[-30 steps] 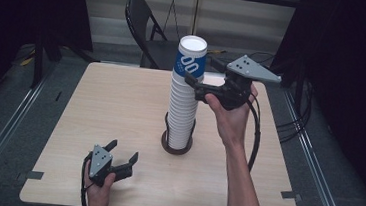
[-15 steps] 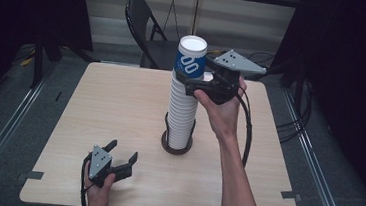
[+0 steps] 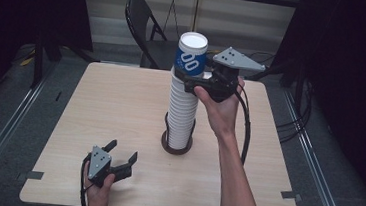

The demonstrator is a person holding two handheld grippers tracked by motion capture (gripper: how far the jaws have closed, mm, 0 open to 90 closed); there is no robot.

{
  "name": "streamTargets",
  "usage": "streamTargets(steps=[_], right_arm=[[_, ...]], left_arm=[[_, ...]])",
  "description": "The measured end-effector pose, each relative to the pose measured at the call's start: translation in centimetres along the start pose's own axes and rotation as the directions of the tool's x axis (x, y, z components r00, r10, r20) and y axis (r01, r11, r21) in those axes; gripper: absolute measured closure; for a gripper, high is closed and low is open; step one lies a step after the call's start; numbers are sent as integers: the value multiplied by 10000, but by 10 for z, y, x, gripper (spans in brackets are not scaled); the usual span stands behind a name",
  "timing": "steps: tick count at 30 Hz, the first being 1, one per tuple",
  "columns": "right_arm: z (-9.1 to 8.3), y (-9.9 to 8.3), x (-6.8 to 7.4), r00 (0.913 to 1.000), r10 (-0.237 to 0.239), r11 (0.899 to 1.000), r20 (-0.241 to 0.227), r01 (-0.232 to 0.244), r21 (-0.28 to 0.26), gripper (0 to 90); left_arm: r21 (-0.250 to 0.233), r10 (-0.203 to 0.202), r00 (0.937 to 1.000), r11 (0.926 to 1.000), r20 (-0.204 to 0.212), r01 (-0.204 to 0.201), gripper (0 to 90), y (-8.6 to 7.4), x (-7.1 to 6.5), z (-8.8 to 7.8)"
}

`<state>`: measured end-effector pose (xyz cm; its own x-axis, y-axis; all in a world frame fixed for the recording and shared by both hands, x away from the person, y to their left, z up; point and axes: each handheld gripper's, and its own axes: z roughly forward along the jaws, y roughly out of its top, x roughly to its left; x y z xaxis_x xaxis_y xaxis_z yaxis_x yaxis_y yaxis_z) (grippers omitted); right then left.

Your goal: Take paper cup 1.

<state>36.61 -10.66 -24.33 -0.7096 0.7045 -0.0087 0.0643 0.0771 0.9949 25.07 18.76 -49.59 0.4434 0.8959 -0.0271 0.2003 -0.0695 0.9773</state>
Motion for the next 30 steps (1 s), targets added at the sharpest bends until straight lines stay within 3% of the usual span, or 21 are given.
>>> streamTargets(steps=[30], right_arm=[[-7,28,-1,9999,171,9959,-13,-171,-884,190]], left_arm=[[83,-2,10000,10000,19,2,178,0,0,1]])
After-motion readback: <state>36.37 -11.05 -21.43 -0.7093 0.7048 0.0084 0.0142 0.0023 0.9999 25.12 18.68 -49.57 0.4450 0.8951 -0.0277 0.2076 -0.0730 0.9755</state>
